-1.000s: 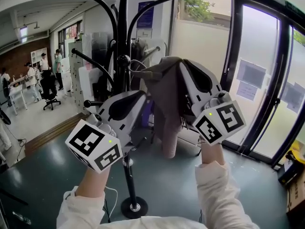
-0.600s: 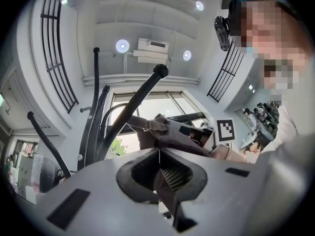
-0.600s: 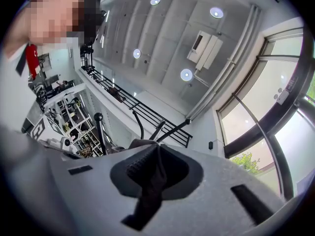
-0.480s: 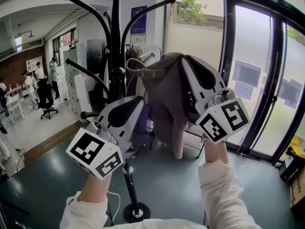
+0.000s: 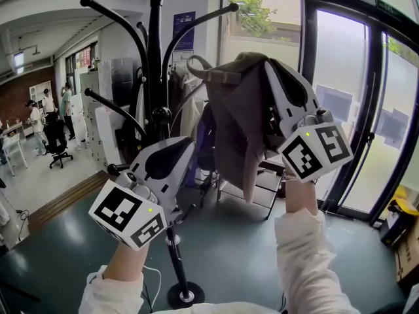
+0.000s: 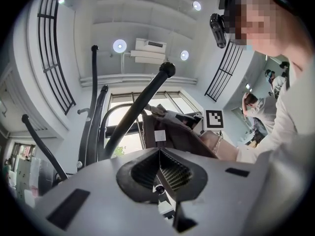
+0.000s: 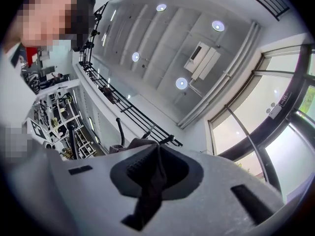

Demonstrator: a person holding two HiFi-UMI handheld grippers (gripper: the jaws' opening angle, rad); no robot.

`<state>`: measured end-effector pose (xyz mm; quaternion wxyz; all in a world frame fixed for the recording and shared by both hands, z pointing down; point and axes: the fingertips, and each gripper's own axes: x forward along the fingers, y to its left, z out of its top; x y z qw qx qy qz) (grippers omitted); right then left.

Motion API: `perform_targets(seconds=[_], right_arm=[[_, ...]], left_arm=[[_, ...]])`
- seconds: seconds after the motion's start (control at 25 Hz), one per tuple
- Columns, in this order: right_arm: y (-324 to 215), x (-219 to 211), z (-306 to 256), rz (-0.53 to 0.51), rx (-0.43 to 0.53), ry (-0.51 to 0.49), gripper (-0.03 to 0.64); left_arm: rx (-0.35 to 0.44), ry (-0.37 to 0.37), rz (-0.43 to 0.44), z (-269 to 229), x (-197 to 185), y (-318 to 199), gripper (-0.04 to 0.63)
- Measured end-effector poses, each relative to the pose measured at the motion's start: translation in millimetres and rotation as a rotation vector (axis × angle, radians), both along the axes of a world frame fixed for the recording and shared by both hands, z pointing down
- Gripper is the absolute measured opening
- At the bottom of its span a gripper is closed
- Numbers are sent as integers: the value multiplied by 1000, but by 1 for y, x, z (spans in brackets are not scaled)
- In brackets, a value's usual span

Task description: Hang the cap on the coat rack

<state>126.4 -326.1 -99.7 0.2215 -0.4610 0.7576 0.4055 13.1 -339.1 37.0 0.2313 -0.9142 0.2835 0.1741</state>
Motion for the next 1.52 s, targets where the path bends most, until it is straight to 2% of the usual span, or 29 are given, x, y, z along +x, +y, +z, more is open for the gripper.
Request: perform_targets(seconds=[0.48, 0.84, 1.52], right_arm=[[-24, 26, -36, 82, 27, -52, 18], [-17, 33, -76, 69, 58, -54, 18], [-20, 67, -122, 98, 108, -135, 18]], left_arm=[[-5, -23, 27, -4, 15, -10, 17], [-62, -19, 23, -10, 17, -22, 16], [-68, -18, 0, -19, 18, -28, 17]])
